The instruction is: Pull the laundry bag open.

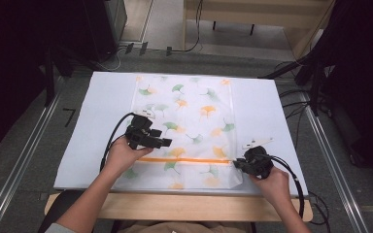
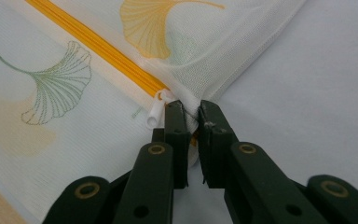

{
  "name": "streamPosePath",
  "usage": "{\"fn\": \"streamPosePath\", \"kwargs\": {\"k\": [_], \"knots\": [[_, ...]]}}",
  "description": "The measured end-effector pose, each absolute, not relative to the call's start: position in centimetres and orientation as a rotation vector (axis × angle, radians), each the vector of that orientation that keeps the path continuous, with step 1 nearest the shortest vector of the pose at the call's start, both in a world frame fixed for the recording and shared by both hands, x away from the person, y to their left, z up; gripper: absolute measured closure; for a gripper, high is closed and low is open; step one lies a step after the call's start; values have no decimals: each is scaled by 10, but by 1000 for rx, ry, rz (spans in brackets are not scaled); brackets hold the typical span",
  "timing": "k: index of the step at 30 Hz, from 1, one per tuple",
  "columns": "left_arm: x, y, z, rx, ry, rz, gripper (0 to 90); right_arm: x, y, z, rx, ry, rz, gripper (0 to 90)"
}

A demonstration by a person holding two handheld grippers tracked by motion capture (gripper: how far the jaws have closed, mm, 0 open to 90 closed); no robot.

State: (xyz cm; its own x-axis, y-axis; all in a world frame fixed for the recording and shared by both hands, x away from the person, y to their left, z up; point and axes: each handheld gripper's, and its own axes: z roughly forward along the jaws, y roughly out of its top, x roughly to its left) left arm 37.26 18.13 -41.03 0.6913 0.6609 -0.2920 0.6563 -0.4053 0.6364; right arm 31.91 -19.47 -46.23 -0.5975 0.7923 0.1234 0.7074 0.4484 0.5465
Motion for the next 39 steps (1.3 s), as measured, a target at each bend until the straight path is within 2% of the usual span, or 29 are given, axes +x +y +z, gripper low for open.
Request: {"fn": "streamPosePath", "kwargs": {"k": [15,18,22,24,31,34,36,39], "knots": [[358,148,-412,2165,875,-44,419,319,-200,-436,1356,2508,1038,853],[353,138,-413,2170,828,-43,493,319,-200,-432,1358,2505,1059,853],[350,125,-418,2174,797,-104,494,319,-200,-429,1350,2499,1071,853],[350,117,-421,2171,812,-132,456,318,-201,-427,1349,2496,1080,853],[344,99,-427,2204,772,-116,469,319,-198,-427,1351,2499,1064,855],[342,91,-428,2188,755,-161,468,320,-199,-427,1361,2499,1067,855],[341,86,-428,2191,738,-155,490,320,-199,-426,1359,2499,1066,855],[340,80,-426,2178,722,-142,576,320,-197,-425,1339,2497,1059,855]]}}
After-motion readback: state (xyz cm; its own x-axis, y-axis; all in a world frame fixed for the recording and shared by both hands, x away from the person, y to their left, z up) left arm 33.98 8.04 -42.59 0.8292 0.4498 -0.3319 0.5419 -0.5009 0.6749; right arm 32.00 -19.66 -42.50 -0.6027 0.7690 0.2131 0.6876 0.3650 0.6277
